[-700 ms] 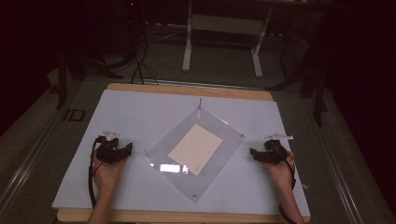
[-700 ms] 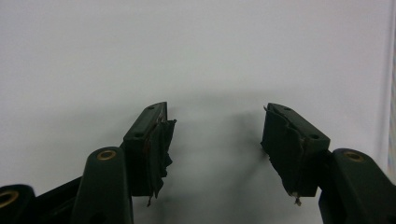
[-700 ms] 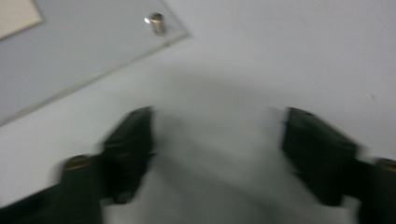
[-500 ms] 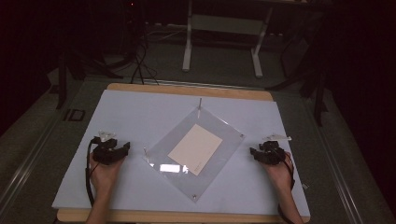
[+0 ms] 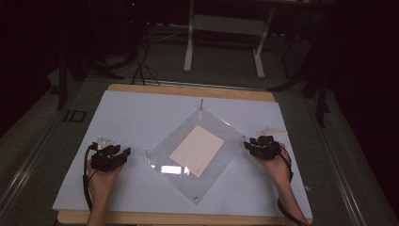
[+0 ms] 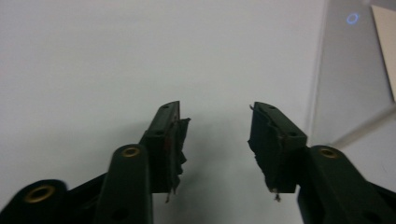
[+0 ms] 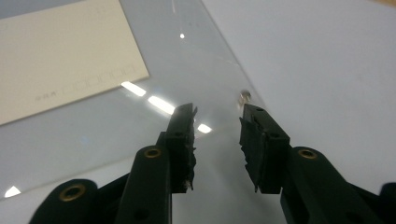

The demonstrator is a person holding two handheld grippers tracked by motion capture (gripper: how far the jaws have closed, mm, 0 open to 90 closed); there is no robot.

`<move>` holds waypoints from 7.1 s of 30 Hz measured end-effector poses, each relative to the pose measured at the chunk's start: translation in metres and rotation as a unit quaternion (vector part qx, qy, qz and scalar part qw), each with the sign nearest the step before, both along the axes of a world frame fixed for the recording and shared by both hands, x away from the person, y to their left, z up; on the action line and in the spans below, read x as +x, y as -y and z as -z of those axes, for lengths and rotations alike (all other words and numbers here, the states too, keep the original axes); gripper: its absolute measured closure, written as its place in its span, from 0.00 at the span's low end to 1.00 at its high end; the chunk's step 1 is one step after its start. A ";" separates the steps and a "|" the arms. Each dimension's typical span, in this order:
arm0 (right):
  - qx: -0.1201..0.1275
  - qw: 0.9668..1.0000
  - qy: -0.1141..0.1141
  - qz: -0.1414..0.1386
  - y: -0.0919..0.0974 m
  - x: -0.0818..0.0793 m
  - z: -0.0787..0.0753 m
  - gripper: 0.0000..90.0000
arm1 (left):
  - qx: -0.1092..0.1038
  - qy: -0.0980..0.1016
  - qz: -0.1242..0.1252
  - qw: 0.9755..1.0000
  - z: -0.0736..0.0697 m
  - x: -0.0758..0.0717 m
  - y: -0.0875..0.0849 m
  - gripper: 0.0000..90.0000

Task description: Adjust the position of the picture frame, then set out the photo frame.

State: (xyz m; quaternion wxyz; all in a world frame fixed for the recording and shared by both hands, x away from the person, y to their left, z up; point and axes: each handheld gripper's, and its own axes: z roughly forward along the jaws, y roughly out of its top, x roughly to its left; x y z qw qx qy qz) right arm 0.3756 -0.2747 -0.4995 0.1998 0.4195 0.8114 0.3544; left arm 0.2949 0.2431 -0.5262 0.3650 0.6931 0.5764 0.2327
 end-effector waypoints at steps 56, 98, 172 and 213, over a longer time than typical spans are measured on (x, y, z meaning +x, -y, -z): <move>0.031 0.998 0.016 -0.053 -0.142 0.157 0.001 0.87 | 0.052 -0.004 0.144 0.988 0.002 0.011 0.067 0.93; 0.033 0.999 0.019 -0.023 -0.067 0.034 -0.024 0.94 | -0.023 -0.044 0.147 0.988 -0.015 0.082 0.047 0.93; 0.140 0.990 0.013 -0.009 -0.028 0.018 0.024 0.92 | -0.093 0.046 0.141 0.985 0.010 0.076 0.048 0.91; 0.206 0.975 -0.084 -0.009 -0.019 0.054 0.023 0.92 | -0.192 -0.042 0.171 0.966 0.013 0.112 0.032 0.90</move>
